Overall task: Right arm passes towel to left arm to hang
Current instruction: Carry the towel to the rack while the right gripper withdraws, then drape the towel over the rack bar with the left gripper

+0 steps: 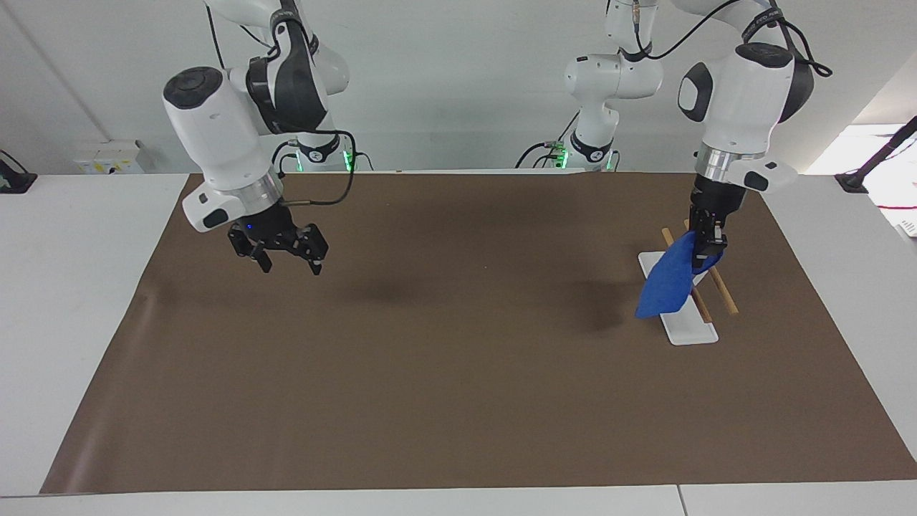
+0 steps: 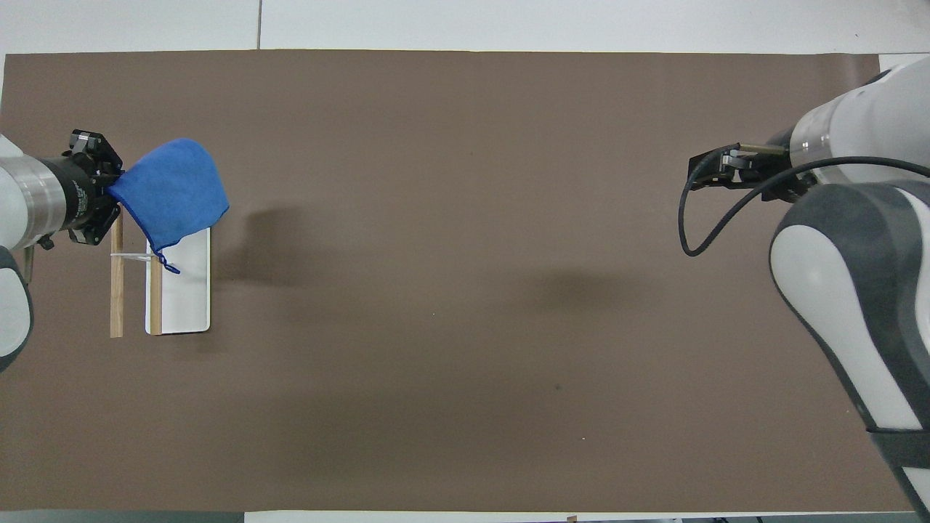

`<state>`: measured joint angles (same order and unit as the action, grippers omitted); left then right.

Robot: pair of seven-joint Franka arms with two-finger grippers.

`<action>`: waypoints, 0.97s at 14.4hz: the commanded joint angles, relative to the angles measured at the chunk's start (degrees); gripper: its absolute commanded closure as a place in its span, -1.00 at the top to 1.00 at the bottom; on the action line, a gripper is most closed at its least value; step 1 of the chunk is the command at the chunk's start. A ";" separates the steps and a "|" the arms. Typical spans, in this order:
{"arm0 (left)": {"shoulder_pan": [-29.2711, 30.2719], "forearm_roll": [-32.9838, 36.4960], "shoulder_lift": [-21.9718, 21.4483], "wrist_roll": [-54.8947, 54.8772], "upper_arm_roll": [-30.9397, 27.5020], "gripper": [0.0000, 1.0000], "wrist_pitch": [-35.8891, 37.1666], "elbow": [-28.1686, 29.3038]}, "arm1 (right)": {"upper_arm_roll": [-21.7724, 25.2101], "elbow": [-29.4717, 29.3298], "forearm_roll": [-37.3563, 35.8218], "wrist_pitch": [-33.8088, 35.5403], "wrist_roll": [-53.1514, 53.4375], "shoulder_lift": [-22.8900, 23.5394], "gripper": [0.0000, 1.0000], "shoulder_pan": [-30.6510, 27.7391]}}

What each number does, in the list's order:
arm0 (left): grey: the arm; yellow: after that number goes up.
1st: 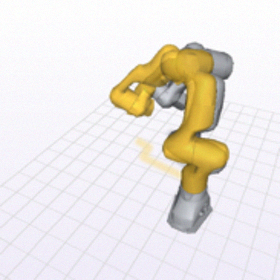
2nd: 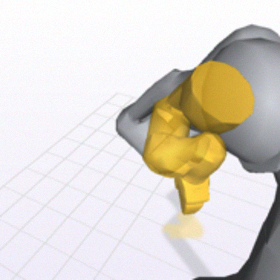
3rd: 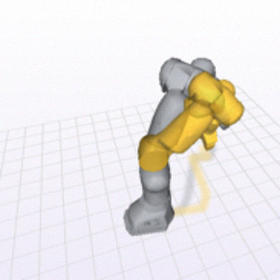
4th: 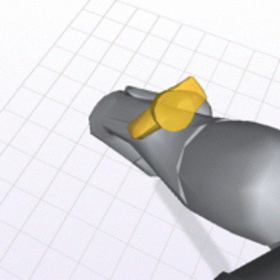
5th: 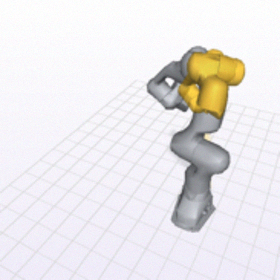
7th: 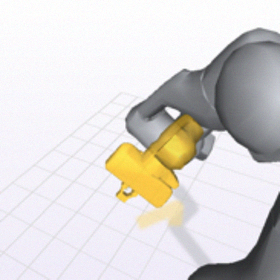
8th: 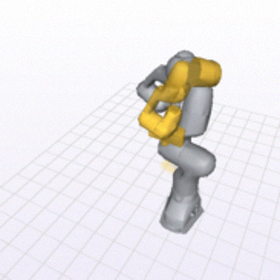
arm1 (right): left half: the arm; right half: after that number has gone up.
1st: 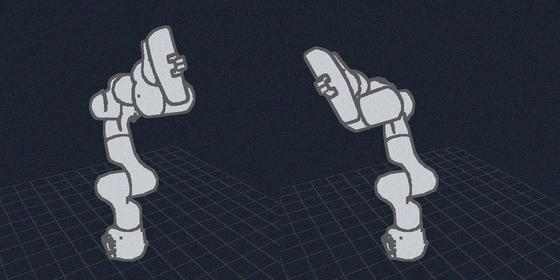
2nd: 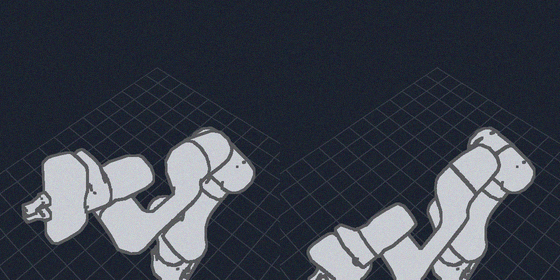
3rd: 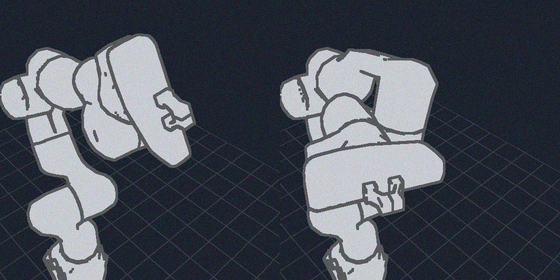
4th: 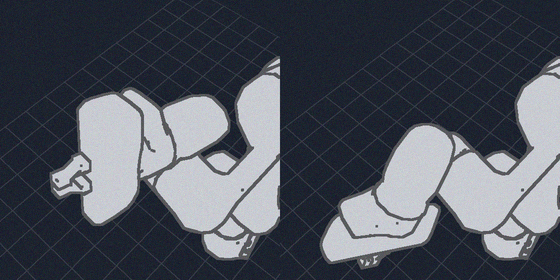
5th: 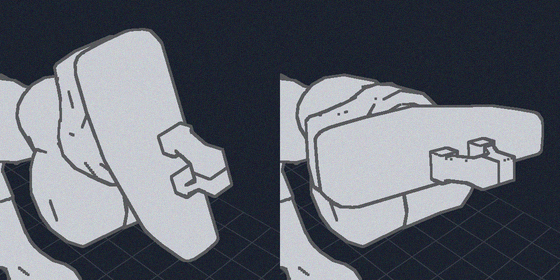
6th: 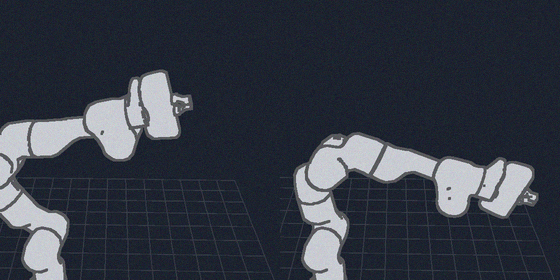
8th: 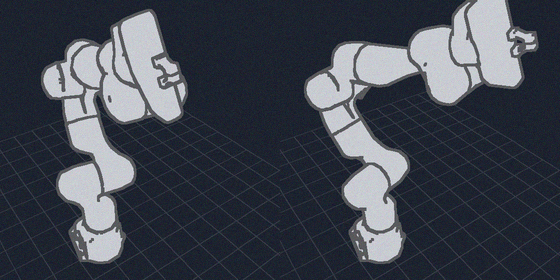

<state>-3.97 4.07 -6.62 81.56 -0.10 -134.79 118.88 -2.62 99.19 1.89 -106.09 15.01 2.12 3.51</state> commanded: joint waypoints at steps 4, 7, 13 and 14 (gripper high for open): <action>8.00 1.03 -3.31 0.18 0.54 -1.00 -8.63 6.89 | -0.63 -11.89 -2.51 20.72 -0.95 -3.71 1.00 -3.59; 10.73 1.03 -2.78 0.27 0.54 -1.00 -11.80 8.81 | -0.64 -12.64 -2.69 23.57 -1.48 -2.73 1.00 -5.70; 15.56 1.03 -2.43 0.18 0.54 -1.00 -16.20 13.56 | -0.99 -11.30 -2.24 22.95 -5.34 -3.18 1.00 -6.41; 16.61 1.03 -1.82 0.27 0.62 -1.00 -16.29 13.66 | -0.99 -11.04 -2.59 22.78 -6.39 -3.35 1.00 -6.32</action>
<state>10.61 4.09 -8.14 81.56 -0.08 -149.06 130.56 -3.07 87.63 0.32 -83.10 10.91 -0.63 -2.52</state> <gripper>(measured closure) 0.965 0.000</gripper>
